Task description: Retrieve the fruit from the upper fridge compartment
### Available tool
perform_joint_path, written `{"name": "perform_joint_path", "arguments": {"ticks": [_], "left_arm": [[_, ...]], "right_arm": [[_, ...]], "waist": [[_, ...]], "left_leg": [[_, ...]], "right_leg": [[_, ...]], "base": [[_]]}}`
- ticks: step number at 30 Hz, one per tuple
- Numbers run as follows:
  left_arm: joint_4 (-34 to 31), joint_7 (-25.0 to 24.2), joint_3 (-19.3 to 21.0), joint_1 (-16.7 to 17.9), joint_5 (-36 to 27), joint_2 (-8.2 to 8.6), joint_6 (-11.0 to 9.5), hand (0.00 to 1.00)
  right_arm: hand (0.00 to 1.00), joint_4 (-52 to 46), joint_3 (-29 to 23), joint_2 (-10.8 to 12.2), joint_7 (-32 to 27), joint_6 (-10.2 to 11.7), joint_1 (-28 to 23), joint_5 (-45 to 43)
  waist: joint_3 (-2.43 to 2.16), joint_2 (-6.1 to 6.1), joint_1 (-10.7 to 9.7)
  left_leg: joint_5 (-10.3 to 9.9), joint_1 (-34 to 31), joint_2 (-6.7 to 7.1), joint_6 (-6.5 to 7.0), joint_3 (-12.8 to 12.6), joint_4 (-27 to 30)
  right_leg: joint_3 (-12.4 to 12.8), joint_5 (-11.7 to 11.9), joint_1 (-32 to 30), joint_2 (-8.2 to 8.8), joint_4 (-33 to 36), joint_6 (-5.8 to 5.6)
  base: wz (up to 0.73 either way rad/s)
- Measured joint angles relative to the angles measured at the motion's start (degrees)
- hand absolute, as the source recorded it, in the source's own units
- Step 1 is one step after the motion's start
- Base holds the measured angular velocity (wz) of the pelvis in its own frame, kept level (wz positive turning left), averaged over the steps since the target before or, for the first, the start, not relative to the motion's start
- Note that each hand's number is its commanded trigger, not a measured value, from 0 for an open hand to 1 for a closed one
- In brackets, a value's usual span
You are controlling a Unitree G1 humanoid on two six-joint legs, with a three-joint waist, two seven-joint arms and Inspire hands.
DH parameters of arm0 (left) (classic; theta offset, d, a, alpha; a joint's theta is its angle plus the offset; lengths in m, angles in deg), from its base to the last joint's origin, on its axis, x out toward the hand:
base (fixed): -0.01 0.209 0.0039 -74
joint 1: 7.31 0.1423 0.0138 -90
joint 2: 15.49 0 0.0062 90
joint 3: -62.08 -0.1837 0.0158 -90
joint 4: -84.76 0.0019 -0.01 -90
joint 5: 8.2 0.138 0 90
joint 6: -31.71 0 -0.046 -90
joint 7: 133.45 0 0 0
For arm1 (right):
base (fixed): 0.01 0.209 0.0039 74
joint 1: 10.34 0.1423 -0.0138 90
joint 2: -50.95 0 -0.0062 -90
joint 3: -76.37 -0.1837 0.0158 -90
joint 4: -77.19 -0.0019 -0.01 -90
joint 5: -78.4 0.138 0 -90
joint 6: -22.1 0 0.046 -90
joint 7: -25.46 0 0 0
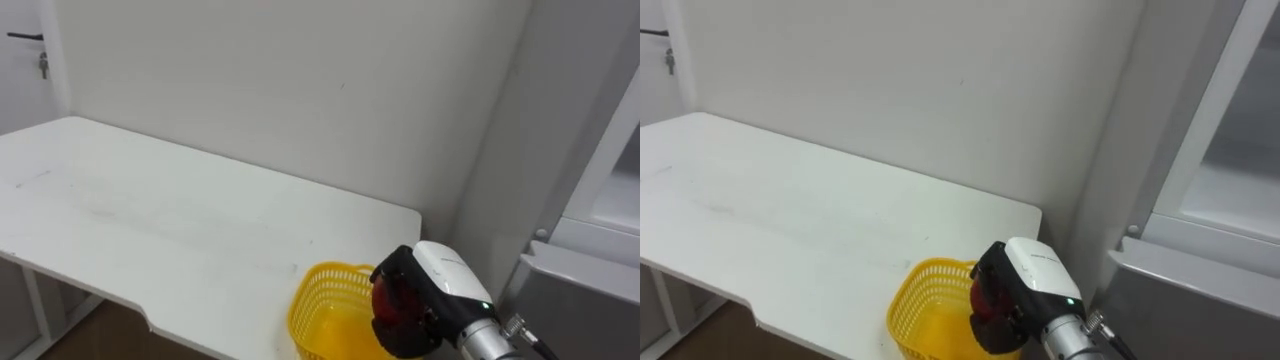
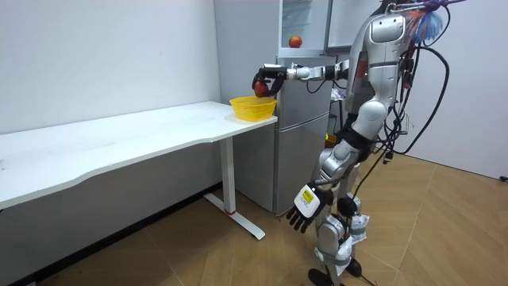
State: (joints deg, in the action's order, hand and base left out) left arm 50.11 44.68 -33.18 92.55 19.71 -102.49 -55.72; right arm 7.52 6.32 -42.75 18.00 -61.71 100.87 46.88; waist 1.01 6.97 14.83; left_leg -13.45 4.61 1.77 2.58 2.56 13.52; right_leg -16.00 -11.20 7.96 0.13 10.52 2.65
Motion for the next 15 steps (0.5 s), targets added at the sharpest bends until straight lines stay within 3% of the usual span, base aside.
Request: {"name": "perform_joint_path", "arguments": {"ticks": [1, 3, 4, 5, 11, 15], "left_arm": [[0.1, 0.1, 0.0, 0.0, 0.4, 0.0, 0.0, 0.0], [0.5, 0.2, 0.0, 0.0, 0.5, -0.01, 0.0, 0.0], [0.8, 0.2, 0.0, -0.1, 0.5, -0.01, 0.0, 0.0], [1.1, 0.2, 0.0, -0.1, 0.5, -0.03, 0.0, 0.0], [2.4, 0.1, 0.0, -0.1, 1.0, -0.07, 0.0, 0.0], [2.4, 0.1, 0.0, -0.1, 1.5, -0.11, 0.0, 0.0]], "right_arm": [[0.97, 0.5, 0.0, 0.0, 0.0, 0.1, 0.0, 0.0], [0.77, 2.1, 0.0, 0.0, 0.0, 0.1, 0.0, 0.0], [0.07, 3.3, 0.0, 0.0, 0.0, 0.1, 0.0, 0.1], [0.0, 4.4, 0.0, 0.0, 0.0, 0.1, 0.0, 0.1], [0.0, 5.0, 0.0, 0.1, -0.1, 0.4, 0.0, 0.2], [0.0, 5.0, 0.0, 0.3, -0.7, 0.5, 0.0, 0.2]], "waist": [[0.01, -0.01, 0.1], [0.01, -0.01, 0.6], [0.02, -0.02, 0.9], [0.03, -0.03, 1.2], [0.31, -0.32, 1.7], [0.24, -0.21, 1.9]], "left_leg": [[0.0, 0.1, 0.0, 0.0, 0.0, 0.0], [0.0, 0.1, 0.0, 0.0, 0.0, 0.1], [0.0, 0.1, 0.01, 0.0, 0.0, 0.1], [0.0, 0.0, 0.01, 0.0, 0.0, 0.1], [0.0, -0.3, 0.05, 0.0, 0.2, 0.1], [0.0, -0.4, 0.12, 0.02, 0.4, 0.1]], "right_leg": [[0.0, 0.0, 0.1, 0.0, 0.0, 0.0], [0.0, 0.0, 0.1, 0.01, 0.1, 0.0], [-0.2, 0.0, 0.1, 0.02, 0.1, 0.01], [-0.6, 0.0, 0.1, 0.07, 0.1, 0.01], [-1.5, 0.0, -0.1, 0.21, 0.0, 0.0], [-1.8, 0.0, -0.1, 0.27, 0.0, -0.04]], "base": [[0.0], [0.0], [0.0], [0.0], [0.0], [0.03]]}}
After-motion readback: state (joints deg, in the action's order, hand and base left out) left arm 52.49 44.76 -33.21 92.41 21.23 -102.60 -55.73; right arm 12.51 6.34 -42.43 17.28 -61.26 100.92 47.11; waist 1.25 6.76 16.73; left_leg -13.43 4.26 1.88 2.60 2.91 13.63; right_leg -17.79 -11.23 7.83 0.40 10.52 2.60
